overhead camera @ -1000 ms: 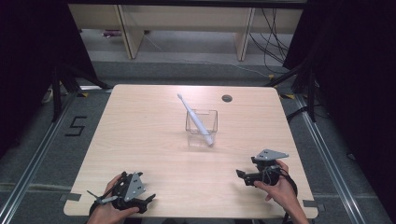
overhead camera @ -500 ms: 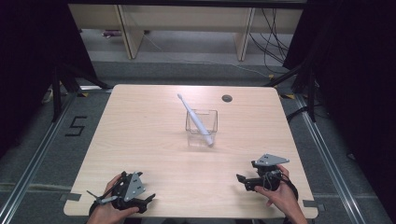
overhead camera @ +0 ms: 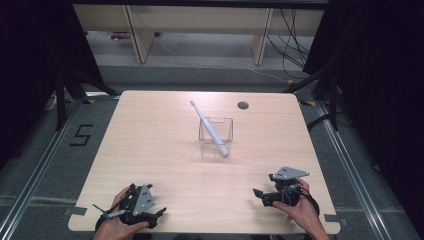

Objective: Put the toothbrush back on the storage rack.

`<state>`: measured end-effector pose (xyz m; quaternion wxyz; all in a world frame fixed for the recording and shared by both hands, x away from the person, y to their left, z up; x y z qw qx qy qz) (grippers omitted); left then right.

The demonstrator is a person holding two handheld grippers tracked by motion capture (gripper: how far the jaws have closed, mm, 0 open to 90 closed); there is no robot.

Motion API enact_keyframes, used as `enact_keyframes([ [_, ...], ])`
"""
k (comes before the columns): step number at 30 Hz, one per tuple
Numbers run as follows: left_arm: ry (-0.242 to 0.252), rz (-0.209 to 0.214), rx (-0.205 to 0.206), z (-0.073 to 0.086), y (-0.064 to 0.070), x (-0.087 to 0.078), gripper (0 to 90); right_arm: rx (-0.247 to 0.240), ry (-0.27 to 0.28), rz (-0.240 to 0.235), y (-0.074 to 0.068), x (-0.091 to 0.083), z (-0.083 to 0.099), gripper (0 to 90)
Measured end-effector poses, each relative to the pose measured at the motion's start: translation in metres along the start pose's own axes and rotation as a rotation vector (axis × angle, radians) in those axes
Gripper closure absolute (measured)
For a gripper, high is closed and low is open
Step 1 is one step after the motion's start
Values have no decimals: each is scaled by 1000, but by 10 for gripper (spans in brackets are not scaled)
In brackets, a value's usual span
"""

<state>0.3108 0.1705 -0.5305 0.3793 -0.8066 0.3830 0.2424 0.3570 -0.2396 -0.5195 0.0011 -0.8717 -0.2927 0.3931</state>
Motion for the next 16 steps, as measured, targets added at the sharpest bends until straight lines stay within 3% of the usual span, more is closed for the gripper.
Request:
enact_keyframes([
  [16, 0, -2, -1, 0, 0, 0, 151, -13, -5, -1, 1, 1, 0, 178],
])
Point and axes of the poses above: each handheld gripper's, and its own axes: x roughly forward along the jaws, z roughly out of its underside, y roughly to its right, the point moved 4 cm from there along x, roughly forward along the jaws, and after that the axes turned 12 degrees about x, right-handed, at the moved point
